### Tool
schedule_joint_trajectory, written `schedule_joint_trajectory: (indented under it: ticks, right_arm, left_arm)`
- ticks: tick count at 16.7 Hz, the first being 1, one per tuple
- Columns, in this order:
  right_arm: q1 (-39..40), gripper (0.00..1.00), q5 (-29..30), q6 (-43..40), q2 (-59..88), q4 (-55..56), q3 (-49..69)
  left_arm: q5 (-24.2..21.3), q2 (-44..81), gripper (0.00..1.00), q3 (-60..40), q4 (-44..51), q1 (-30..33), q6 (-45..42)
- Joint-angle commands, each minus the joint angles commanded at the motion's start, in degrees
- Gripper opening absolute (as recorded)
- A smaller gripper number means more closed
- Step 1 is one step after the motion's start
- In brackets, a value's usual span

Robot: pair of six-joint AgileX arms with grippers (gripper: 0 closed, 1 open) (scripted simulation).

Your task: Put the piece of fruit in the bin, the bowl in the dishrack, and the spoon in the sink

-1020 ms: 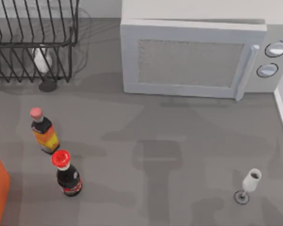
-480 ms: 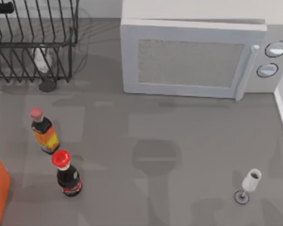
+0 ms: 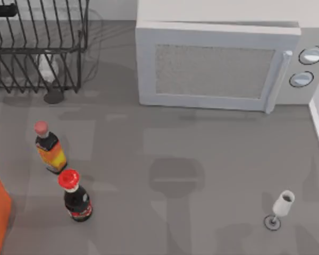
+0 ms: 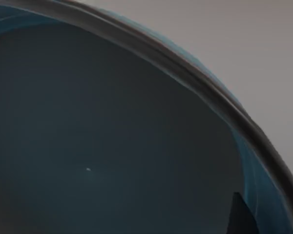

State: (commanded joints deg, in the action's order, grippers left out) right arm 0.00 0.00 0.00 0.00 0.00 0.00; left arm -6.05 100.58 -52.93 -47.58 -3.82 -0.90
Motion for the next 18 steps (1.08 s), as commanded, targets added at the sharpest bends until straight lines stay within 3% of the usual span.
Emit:
schedule_joint_trajectory:
  ticks: [10,18]
  right_arm:
    - [0.0,1.0,0.0,0.0,0.0,0.0,0.0]
    - [0.0,1.0,0.0,0.0,0.0,0.0,0.0]
  left_arm:
    - [0.0,0.0,0.98,0.0,0.0,0.0,0.0]
    - [0.0,0.0,1.0,0.0,0.0,0.0,0.0]
